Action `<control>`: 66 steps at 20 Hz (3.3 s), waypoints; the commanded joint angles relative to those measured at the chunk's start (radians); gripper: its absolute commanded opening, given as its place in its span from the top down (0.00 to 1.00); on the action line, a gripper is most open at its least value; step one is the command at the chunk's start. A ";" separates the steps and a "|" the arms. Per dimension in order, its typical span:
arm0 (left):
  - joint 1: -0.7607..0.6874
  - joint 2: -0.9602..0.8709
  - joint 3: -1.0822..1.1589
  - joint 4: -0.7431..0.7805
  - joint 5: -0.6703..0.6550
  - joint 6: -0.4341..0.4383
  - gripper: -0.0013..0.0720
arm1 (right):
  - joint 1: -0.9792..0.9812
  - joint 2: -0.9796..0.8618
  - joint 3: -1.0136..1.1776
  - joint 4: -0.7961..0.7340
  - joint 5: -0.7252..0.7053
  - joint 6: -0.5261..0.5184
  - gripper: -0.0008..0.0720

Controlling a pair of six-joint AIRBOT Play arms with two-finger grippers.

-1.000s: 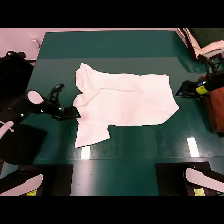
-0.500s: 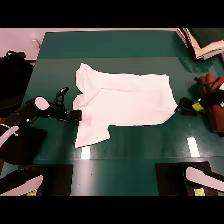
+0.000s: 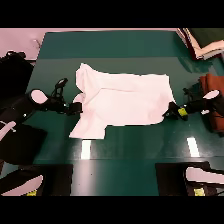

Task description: Fold the shirts.

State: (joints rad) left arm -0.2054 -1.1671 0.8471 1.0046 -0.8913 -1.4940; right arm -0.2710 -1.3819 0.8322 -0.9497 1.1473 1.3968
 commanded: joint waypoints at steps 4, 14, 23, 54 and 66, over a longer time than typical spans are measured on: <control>0.001 0.143 0.326 0.135 -0.110 -0.002 0.94 | 0.082 0.172 0.239 0.003 0.033 -0.093 0.96; 0.001 0.427 1.200 0.301 -0.147 -0.046 0.95 | 0.082 0.595 0.942 -0.267 0.180 0.021 0.97; 0.001 0.165 1.157 0.339 -0.407 -0.042 0.94 | 0.083 0.330 1.201 -0.307 0.435 0.065 0.97; 0.301 0.050 -0.170 0.134 -0.158 0.018 0.07 | 0.126 0.084 0.580 -0.167 0.312 -0.011 0.47; 0.298 0.051 -0.145 -0.095 -0.176 0.116 0.94 | -0.013 0.134 0.443 -0.193 0.372 -0.029 0.47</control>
State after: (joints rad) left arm 0.0925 -1.1179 0.6567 0.9329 -1.0149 -1.3922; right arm -0.2111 -1.2682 1.3586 -1.1225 1.4956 1.3727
